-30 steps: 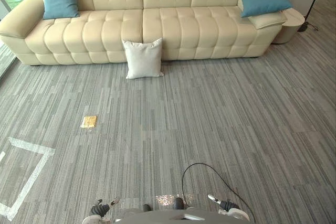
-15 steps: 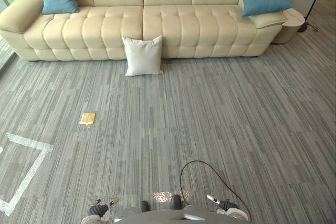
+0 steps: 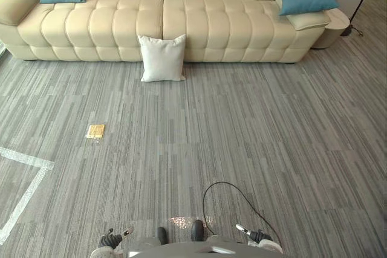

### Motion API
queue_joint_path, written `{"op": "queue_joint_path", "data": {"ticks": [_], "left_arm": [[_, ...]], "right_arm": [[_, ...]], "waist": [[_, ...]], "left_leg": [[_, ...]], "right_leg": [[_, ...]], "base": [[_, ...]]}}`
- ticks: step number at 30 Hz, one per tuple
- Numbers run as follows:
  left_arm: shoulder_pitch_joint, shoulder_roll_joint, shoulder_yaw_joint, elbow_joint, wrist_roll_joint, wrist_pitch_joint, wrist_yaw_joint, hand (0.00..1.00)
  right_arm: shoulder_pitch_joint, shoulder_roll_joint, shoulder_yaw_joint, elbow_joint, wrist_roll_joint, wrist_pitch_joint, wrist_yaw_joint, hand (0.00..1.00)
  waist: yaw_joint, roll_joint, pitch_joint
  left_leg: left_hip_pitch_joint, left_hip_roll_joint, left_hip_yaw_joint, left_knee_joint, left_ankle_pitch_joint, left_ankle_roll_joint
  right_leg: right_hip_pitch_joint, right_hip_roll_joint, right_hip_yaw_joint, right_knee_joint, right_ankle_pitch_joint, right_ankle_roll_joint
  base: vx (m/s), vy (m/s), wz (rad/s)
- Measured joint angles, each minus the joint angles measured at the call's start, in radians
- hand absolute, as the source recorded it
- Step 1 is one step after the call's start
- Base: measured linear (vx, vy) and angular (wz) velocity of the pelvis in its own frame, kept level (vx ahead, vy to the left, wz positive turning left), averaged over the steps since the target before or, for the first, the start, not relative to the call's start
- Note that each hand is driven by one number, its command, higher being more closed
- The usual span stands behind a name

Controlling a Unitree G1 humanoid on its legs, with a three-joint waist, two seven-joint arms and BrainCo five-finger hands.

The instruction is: Pick up cushions and gather them together orderly.

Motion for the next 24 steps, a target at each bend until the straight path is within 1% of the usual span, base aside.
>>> {"op": "queue_joint_path", "data": {"ticks": [2, 3, 5, 6, 7, 8, 9, 10, 11, 12, 13, 14, 15, 16, 17, 19, 20, 21, 22, 23, 24], "left_arm": [[-0.006, -0.002, 0.000, -0.003, 0.000, 0.000, 0.000, 0.00], [-0.009, -0.003, 0.000, -0.003, 0.000, -0.001, 0.000, 0.00], [-0.010, -0.004, 0.000, -0.003, 0.000, -0.001, 0.000, 0.00], [-0.012, -0.009, -0.001, -0.005, 0.000, -0.001, 0.001, 0.00], [-0.012, -0.015, -0.001, -0.012, 0.000, -0.001, 0.001, 0.00], [-0.012, -0.016, -0.001, -0.013, 0.000, -0.001, 0.000, 0.00], [-0.013, -0.021, -0.004, -0.013, 0.000, -0.002, 0.000, 0.00], [-0.015, -0.020, -0.006, -0.012, 0.000, -0.001, 0.000, 0.00], [-0.016, -0.021, -0.006, -0.012, 0.000, -0.001, 0.000, 0.00], [-0.023, -0.020, -0.002, -0.013, 0.001, -0.001, 0.001, 0.00], [-0.024, -0.018, 0.000, -0.013, 0.001, 0.000, 0.002, 0.00], [-0.024, -0.016, 0.001, -0.014, 0.003, 0.000, 0.003, 0.00], [-0.027, -0.016, 0.001, -0.015, 0.003, 0.000, 0.003, 0.00], [-0.036, -0.019, 0.002, -0.028, 0.003, 0.000, 0.003, 0.00], [-0.051, -0.025, 0.003, -0.041, 0.003, -0.001, 0.003, 0.00], [-0.072, -0.037, 0.002, -0.043, 0.003, -0.002, 0.003, 0.00], [-0.084, -0.058, -0.002, -0.042, 0.003, -0.004, 0.002, 0.00], [-0.085, -0.061, -0.003, -0.042, 0.003, -0.004, 0.001, 0.00], [-0.087, -0.065, -0.007, -0.042, 0.007, -0.005, -0.001, 0.00], [-0.084, -0.074, 0.000, -0.041, 0.015, -0.005, -0.002, 0.00], [-0.088, -0.084, 0.006, -0.040, 0.021, -0.006, 0.000, 0.00]], "right_arm": [[0.000, -0.003, 0.000, 0.000, 0.001, 0.000, 0.000, 0.00], [-0.001, -0.003, -0.001, -0.004, 0.003, 0.000, 0.000, 0.00], [-0.001, -0.004, -0.002, -0.005, 0.009, 0.000, 0.000, 0.00], [-0.001, -0.012, -0.004, -0.008, 0.009, -0.001, 0.000, 0.00], [-0.001, -0.019, -0.004, -0.009, 0.011, -0.001, 0.001, 0.00], [-0.001, -0.020, -0.005, -0.010, 0.016, -0.002, 0.001, 0.00], [0.003, -0.021, -0.006, -0.014, 0.019, -0.003, 0.002, 0.00], [0.010, -0.020, -0.006, -0.030, 0.020, -0.005, 0.002, 0.00], [0.016, -0.018, -0.005, -0.046, 0.020, -0.005, 0.002, 0.00], [0.030, -0.014, -0.005, -0.062, 0.021, -0.009, 0.002, 0.00], [0.037, -0.007, -0.006, -0.080, 0.041, -0.009, 0.002, 0.00], [0.042, -0.004, -0.010, -0.082, 0.049, -0.013, 0.002, 0.00], [0.046, -0.002, -0.013, -0.082, 0.053, -0.018, 0.002, 0.00], [0.047, -0.001, -0.018, -0.083, 0.057, -0.022, 0.002, 0.00], [0.043, -0.003, -0.027, -0.083, 0.057, -0.024, 0.002, 0.00], [0.042, -0.005, -0.028, -0.082, 0.057, -0.023, 0.002, 0.00], [0.043, -0.002, -0.030, -0.082, 0.058, -0.022, 0.002, 0.00], [0.042, -0.001, -0.030, -0.082, 0.062, -0.021, 0.001, 0.00], [0.049, 0.006, -0.029, -0.082, 0.065, -0.020, 0.002, 0.00], [0.070, 0.018, -0.033, -0.081, 0.067, -0.020, 0.001, 0.00], [0.068, 0.013, -0.036, -0.082, 0.067, -0.020, 0.003, 0.00]], "waist": [[0.009, 0.003, 0.002], [0.013, 0.009, 0.005], [0.013, 0.019, 0.011], [0.014, 0.033, 0.016], [0.015, 0.044, 0.019], [0.015, 0.048, 0.023], [0.016, 0.050, 0.025], [0.015, 0.050, 0.028], [0.015, 0.050, 0.028], [0.012, 0.055, 0.035], [0.010, 0.049, 0.040], [0.007, 0.045, 0.044], [0.001, 0.045, 0.044], [-0.006, 0.045, 0.044], [-0.011, 0.050, 0.047], [-0.017, 0.062, 0.056], [-0.031, 0.075, 0.071], [-0.035, 0.072, 0.072], [-0.041, 0.055, 0.078], [-0.043, 0.046, 0.081], [-0.043, 0.049, 0.079]], "left_leg": [[-0.042, 0.006, 0.013, 0.069, -0.038, 0.005], [-0.064, 0.012, 0.019, 0.111, -0.065, 0.009], [-0.085, 0.017, 0.021, 0.157, -0.098, 0.015], [-0.103, 0.028, 0.026, 0.209, -0.137, 0.021], [-0.123, 0.041, 0.031, 0.261, -0.176, 0.025], [-0.128, 0.046, 0.032, 0.284, -0.191, 0.031], [-0.129, 0.048, 0.032, 0.305, -0.208, 0.037], [-0.114, 0.046, 0.032, 0.312, -0.222, 0.041], [-0.105, 0.044, 0.031, 0.313, -0.230, 0.046], [-0.075, 0.035, 0.020, 0.311, -0.246, 0.052], [-0.036, 0.026, 0.011, 0.308, -0.262, 0.058], [0.018, 0.024, -0.006, 0.286, -0.267, 0.057], [0.042, 0.025, -0.018, 0.269, -0.267, 0.056], [0.077, 0.025, -0.042, 0.231, -0.264, 0.051], [0.100, 0.031, -0.062, 0.196, -0.261, 0.047], [0.130, 0.048, -0.077, 0.154, -0.259, 0.037], [0.176, 0.071, -0.102, 0.112, -0.256, 0.006], [0.185, 0.071, -0.108, 0.109, -0.256, -0.003], [0.221, 0.068, -0.127, 0.108, -0.269, -0.037], [0.259, 0.071, -0.141, 0.112, -0.286, -0.065], [0.272, 0.085, -0.148, 0.123, -0.286, -0.068]], "right_leg": [[-0.014, 0.000, 0.009, 0.004, -0.002, 0.003], [-0.018, 0.001, 0.014, 0.006, -0.003, 0.004], [-0.017, 0.001, 0.015, 0.007, -0.009, 0.013], [-0.035, 0.001, 0.007, 0.050, -0.038, 0.021], [-0.074, -0.008, -0.011, 0.143, -0.085, 0.041], [-0.094, -0.012, -0.013, 0.205, -0.109, 0.050], [-0.144, -0.030, -0.036, 0.338, -0.149, 0.059], [-0.209, -0.058, -0.067, 0.499, -0.175, 0.047], [-0.236, -0.070, -0.074, 0.575, -0.178, 0.041], [-0.291, -0.097, -0.078, 0.721, -0.182, 0.031], [-0.327, -0.109, -0.074, 0.841, -0.217, 0.036], [-0.336, -0.108, -0.078, 0.887, -0.268, 0.037], [-0.339, -0.107, -0.092, 0.886, -0.289, 0.035], [-0.367, -0.102, -0.113, 0.864, -0.317, 0.026], [-0.408, -0.087, -0.130, 0.805, -0.315, 0.022], [-0.449, -0.066, -0.144, 0.708, -0.293, 0.005], [-0.484, -0.035, -0.142, 0.526, -0.199, 0.001], [-0.485, -0.034, -0.139, 0.478, -0.169, 0.002], [-0.481, -0.036, -0.120, 0.370, -0.088, -0.005], [-0.466, -0.047, -0.109, 0.367, 0.031, -0.060], [-0.471, -0.044, -0.119, 0.415, 0.037, -0.103]], "base": [[0.00, 0.019, -0.16], [0.01, 0.036, -0.16], [0.02, 0.054, -0.11], [0.05, 0.112, -0.18], [0.07, 0.120, -0.19], [0.06, 0.114, -0.12], [0.08, 0.102, -0.02], [0.13, 0.133, 0.00], [0.18, 0.131, 0.07], [0.24, 0.112, 0.16], [0.35, 0.086, 0.28], [0.29, 0.063, 0.36], [0.35, 0.024, 0.49], [0.40, -0.028, 0.58], [0.49, -0.046, 0.57], [0.45, -0.079, 0.49], [0.50, -0.105, 0.54], [0.65, -0.161, 0.71], [0.59, -0.192, 0.63], [0.61, -0.218, 0.59], [0.59, -0.248, 0.35]]}}
